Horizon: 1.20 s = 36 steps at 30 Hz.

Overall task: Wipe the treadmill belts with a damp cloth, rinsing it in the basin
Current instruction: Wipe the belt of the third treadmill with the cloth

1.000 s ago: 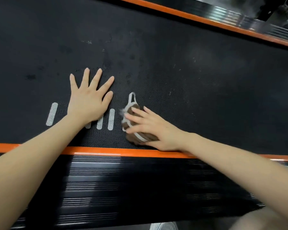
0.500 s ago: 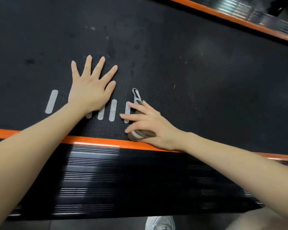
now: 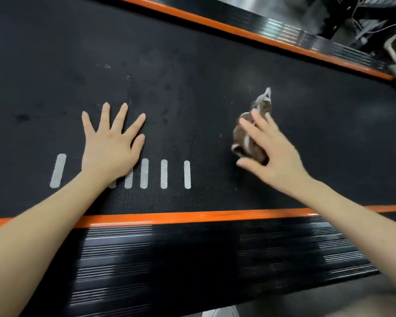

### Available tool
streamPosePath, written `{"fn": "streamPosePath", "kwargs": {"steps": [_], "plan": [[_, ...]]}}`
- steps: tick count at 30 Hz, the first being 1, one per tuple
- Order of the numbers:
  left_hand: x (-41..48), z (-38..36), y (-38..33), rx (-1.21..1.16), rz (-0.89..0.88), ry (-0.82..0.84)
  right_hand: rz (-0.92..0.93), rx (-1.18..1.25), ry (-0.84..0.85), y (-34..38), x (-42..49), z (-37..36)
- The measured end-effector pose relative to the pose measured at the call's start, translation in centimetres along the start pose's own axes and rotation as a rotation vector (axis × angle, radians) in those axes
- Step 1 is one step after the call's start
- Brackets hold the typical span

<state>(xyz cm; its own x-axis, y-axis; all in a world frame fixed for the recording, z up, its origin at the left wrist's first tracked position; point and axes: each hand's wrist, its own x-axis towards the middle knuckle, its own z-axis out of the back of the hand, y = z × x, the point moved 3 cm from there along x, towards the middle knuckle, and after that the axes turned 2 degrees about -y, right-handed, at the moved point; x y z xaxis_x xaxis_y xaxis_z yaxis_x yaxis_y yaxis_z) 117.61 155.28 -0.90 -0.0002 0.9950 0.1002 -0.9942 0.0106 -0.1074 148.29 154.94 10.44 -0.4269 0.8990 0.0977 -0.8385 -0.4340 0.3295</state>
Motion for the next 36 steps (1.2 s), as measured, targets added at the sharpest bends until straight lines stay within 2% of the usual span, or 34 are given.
{"fn": "streamPosePath", "kwargs": {"steps": [2, 4, 6, 7, 9, 11, 13, 15, 18, 20, 23, 25, 26, 28, 30, 32, 34, 36], "plan": [[0.0, 0.0, -0.1, -0.004, -0.003, 0.002, -0.015, 0.068, 0.169, 1.6, -0.3, -1.2], [-0.1, 0.0, 0.0, -0.014, 0.003, 0.007, -0.070, 0.145, 0.063, 1.4, -0.1, -0.7], [-0.1, 0.2, 0.2, -0.034, 0.008, 0.018, -0.157, 0.057, -0.058, 0.1, 0.7, -0.1], [-0.1, 0.3, 0.2, -0.043, 0.007, 0.022, -0.210, 0.001, -0.039, -0.6, 1.2, -0.4], [0.0, 0.4, 0.3, -0.078, 0.016, 0.024, -0.260, -0.054, 0.122, -1.1, 2.1, -2.6], [0.4, 0.8, 0.6, -0.159, 0.050, 0.010, -0.180, -0.078, 0.232, -0.5, 2.5, -5.8], [1.2, 1.4, 1.6, -0.219, 0.080, -0.043, -0.122, -0.067, 0.183, 0.5, 2.9, -8.2], [3.2, 2.0, 3.1, -0.178, 0.083, -0.089, -0.037, -0.024, 0.116, 2.2, 3.4, -9.7], [7.2, 1.5, 5.3, -0.035, 0.097, 0.046, 0.195, 0.000, 0.063, 5.2, 4.3, -11.5], [8.9, 0.6, 5.8, 0.023, 0.095, 0.089, 0.219, 0.049, 0.017, 5.3, 5.2, -12.0], [9.4, -0.2, 5.8, 0.044, 0.091, 0.047, 0.209, 0.151, -0.035, 4.6, 6.4, -12.1], [9.4, -0.5, 5.9, 0.062, 0.094, 0.050, 0.212, 0.133, -0.096, 4.5, 8.4, -12.2], [9.4, -0.4, 5.9, 0.066, 0.097, 0.043, 0.179, 0.109, -0.127, 4.3, 10.5, -12.3], [9.4, -0.4, 5.9, 0.065, 0.097, 0.026, -0.003, 0.100, -0.181, 3.3, 17.1, -12.3], [9.4, -0.5, 5.9, 0.061, 0.098, 0.029, -0.192, 0.120, -0.162, 1.8, 24.9, -12.3], [9.3, -0.6, 5.9, 0.047, 0.097, 0.018, -0.294, 0.098, -0.170, 0.7, 30.2, -12.3], [9.5, -0.5, 5.9, 0.031, 0.097, 0.010, -0.279, 0.104, -0.166, 1.1, 30.4, -12.6], [9.5, -0.6, 5.9, 0.029, 0.096, 0.010, -0.147, 0.166, -0.115, 3.4, 25.4, -13.0]]}}
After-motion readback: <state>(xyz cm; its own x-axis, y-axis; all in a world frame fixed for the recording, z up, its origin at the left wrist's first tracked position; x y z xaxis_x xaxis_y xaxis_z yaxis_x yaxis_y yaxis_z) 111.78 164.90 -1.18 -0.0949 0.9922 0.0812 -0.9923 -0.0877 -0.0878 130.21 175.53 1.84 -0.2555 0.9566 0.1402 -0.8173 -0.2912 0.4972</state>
